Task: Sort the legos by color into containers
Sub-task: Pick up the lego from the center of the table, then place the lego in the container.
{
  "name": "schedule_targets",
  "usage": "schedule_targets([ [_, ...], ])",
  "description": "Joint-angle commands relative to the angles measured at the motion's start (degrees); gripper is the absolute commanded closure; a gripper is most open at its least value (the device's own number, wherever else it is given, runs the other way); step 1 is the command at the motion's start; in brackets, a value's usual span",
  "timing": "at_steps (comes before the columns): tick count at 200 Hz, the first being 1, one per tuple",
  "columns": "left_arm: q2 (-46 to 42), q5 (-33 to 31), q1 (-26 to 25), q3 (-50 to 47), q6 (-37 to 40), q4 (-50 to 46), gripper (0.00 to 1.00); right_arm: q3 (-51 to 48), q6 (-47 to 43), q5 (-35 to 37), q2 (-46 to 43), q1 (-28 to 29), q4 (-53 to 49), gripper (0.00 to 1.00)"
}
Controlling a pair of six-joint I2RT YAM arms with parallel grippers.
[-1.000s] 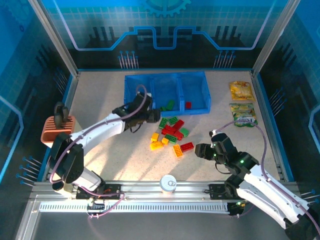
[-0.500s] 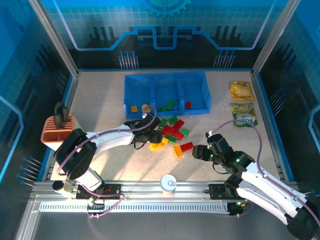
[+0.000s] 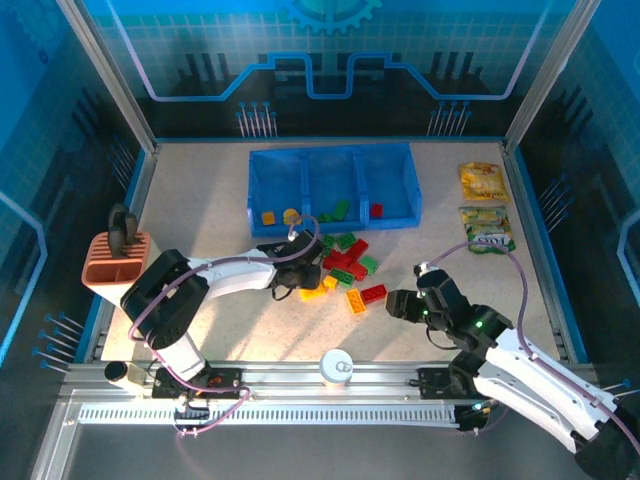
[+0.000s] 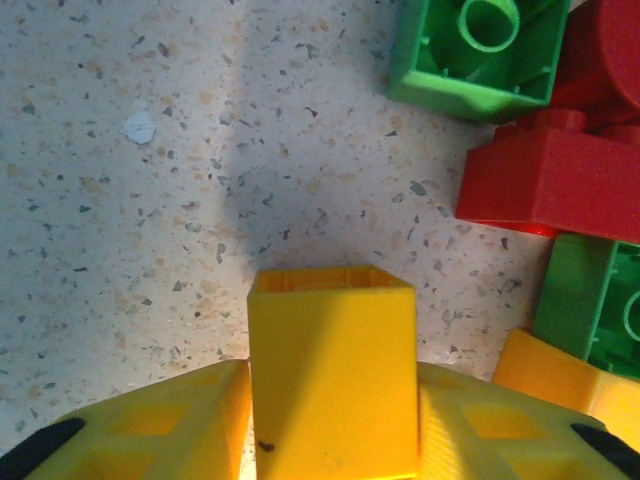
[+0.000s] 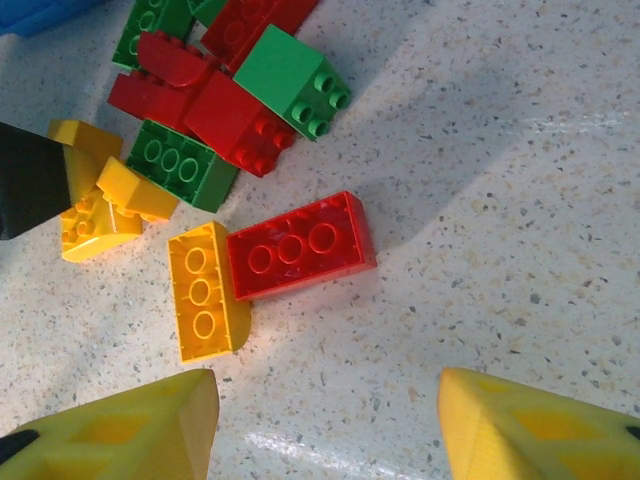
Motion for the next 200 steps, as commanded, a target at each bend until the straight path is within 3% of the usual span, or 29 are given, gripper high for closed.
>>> schedule_targets([
  [1,-1.11,-1.82,-0.43,2.49,1.72,-0.74,0.62,-0.27,0.84,0.93,-0.46,0.92,-0.41,0.39],
  [47,-6.58,-5.90,1.00,1.95,2.35,-1.42,0.63,0.42,0.41,1.15,-0.61,0.91,-0.72,0.39],
  [100,-9.78,-3.29,11.98,6.46,5.42,-1.79,0.63,0.07,0.74,0.20,-0.24,1.00,-0.01,0.39],
  [136,-4.33,-0.49,19.26,14.91,7.93,-2.88,0.63,-0.27,1.36,0.06,-1.05,1.88,-0.68,0.39],
  [200,8.40,-0.24,23.23,26.47,9.87,-5.42,0.60,-0.28,1.92,1.55,-7.05,2.30,-7.20,0.39],
])
